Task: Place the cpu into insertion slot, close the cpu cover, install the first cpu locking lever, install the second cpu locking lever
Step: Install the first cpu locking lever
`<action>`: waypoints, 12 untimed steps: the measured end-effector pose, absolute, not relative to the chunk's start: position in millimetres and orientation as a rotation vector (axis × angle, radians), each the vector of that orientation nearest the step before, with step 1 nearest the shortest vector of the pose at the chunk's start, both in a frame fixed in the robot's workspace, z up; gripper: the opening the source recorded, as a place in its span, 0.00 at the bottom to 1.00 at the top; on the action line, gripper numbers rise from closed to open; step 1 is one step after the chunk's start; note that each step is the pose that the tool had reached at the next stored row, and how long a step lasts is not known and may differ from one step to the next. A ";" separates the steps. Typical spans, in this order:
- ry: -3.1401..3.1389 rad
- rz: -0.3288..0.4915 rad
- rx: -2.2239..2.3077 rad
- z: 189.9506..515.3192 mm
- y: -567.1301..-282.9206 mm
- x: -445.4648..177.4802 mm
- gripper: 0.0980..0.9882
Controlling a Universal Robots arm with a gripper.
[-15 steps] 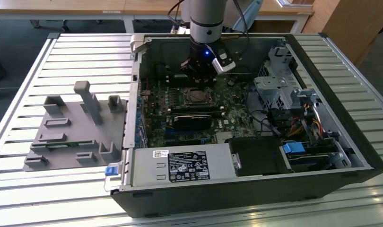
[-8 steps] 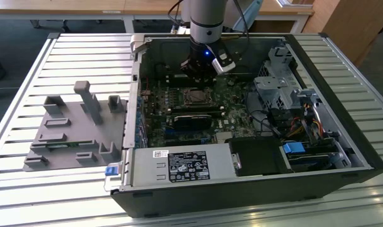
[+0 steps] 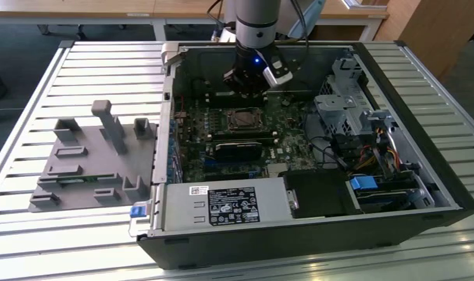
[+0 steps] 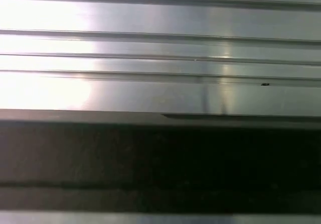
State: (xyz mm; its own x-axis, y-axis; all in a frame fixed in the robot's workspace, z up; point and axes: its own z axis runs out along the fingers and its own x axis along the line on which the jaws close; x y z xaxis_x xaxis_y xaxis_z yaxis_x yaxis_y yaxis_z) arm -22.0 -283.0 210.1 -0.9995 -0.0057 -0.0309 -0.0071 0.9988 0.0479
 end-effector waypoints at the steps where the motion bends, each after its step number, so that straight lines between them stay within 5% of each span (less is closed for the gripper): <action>1: 3.110 0.075 -0.010 211.2 -283.0 -22.0 0.01; 12: 3.110 0.075 -0.010 211.3 -286.1 -21.1 0.01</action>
